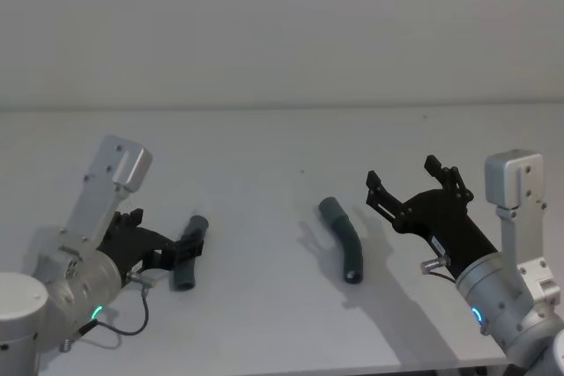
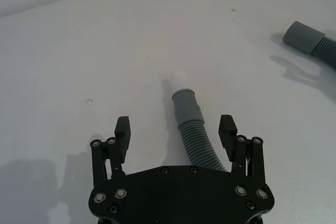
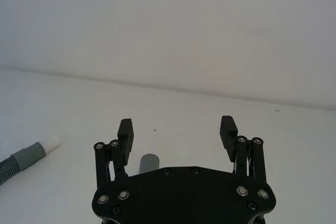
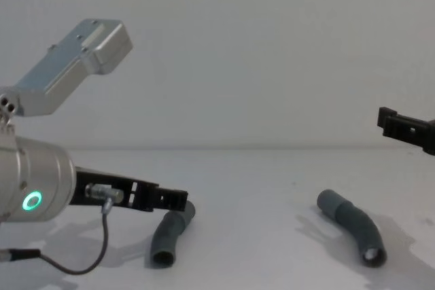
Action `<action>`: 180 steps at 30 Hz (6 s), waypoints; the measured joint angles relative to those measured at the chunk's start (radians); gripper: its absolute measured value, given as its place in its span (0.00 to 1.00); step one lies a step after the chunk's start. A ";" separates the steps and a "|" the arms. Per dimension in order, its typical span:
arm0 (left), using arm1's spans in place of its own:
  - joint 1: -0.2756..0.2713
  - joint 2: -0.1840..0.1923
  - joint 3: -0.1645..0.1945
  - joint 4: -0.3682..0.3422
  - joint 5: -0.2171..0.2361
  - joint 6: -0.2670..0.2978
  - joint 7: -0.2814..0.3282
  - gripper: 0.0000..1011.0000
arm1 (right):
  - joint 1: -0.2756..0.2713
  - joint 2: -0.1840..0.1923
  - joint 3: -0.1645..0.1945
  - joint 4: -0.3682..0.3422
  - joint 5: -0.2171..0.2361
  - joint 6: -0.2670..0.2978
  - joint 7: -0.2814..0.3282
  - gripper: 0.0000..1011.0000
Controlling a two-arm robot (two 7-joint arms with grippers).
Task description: Use both hands to pick up one end of the pipe from the table, align the ends, and insert them.
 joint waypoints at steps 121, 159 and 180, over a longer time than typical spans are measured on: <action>-0.164 -0.186 0.028 0.219 0.092 0.217 0.040 0.66 | 0.000 0.000 0.000 0.000 0.000 0.000 0.000 0.99; -0.163 -0.186 0.028 0.220 0.093 0.219 0.041 0.42 | 0.062 0.013 -0.032 -0.037 -0.016 0.136 0.038 0.99; -0.163 -0.186 0.028 0.220 0.093 0.219 0.041 0.34 | 0.077 -0.018 -0.042 -0.169 -0.002 0.570 -0.032 0.99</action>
